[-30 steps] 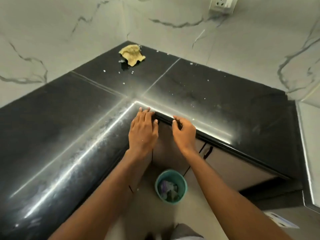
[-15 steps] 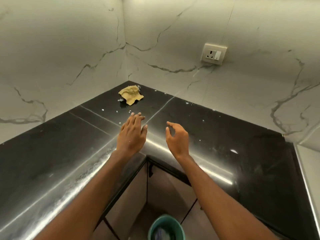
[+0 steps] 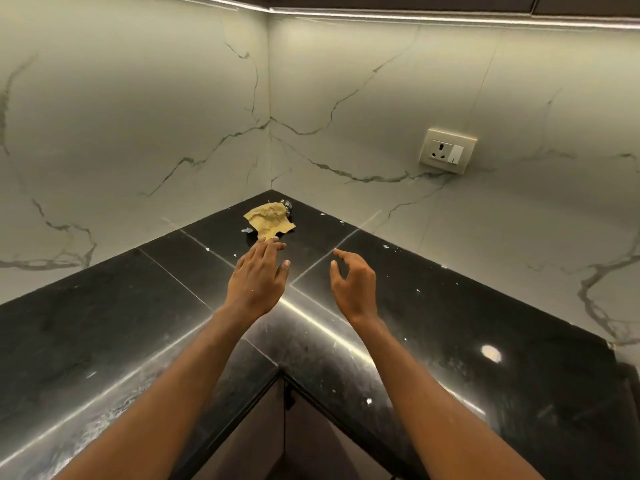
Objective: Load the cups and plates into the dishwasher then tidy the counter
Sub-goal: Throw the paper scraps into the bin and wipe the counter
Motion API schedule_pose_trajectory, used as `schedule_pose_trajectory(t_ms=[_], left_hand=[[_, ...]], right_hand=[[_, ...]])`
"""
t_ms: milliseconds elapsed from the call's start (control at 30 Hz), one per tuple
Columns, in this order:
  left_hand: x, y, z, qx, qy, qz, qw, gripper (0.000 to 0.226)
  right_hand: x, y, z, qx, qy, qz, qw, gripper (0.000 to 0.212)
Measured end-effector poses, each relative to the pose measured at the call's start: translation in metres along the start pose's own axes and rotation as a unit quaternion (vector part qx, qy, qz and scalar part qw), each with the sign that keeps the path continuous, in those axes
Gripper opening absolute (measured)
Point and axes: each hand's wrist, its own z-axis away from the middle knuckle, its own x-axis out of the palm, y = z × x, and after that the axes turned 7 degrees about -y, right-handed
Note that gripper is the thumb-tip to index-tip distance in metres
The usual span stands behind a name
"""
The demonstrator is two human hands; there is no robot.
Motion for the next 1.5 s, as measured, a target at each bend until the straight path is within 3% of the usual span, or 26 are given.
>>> schedule_pose_trajectory(t_ms=[400,733,1100,1167,1333,1500], left_hand=[[0.034,-0.068,-0.089,-0.022,-0.012,-0.012,1.000,0.040],[0.076,-0.151,-0.244,-0.063,-0.045,-0.048,0.996,0.047],[0.139,-0.213,-0.335,-0.083,-0.091,-0.184,0.975,0.087],[0.142,-0.222,-0.341,-0.082,-0.080,-0.196,0.974,0.079],[0.135,-0.232,-0.336,-0.092,-0.060,-0.108,0.988,0.025],[0.116,-0.236,-0.303,-0.135,-0.032,-0.017,0.990,0.014]], right_hand=[[0.054,0.040,-0.067,0.034,-0.051,0.002,0.998,0.031],[0.124,0.086,-0.142,0.091,-0.090,0.009,0.992,0.031],[0.201,0.131,-0.218,0.119,-0.126,0.020,0.985,0.033],[0.216,0.137,-0.236,0.119,-0.127,0.017,0.985,0.032],[0.250,0.145,-0.284,0.138,-0.103,-0.022,0.985,0.033],[0.287,0.154,-0.332,0.196,-0.087,-0.038,0.976,0.037]])
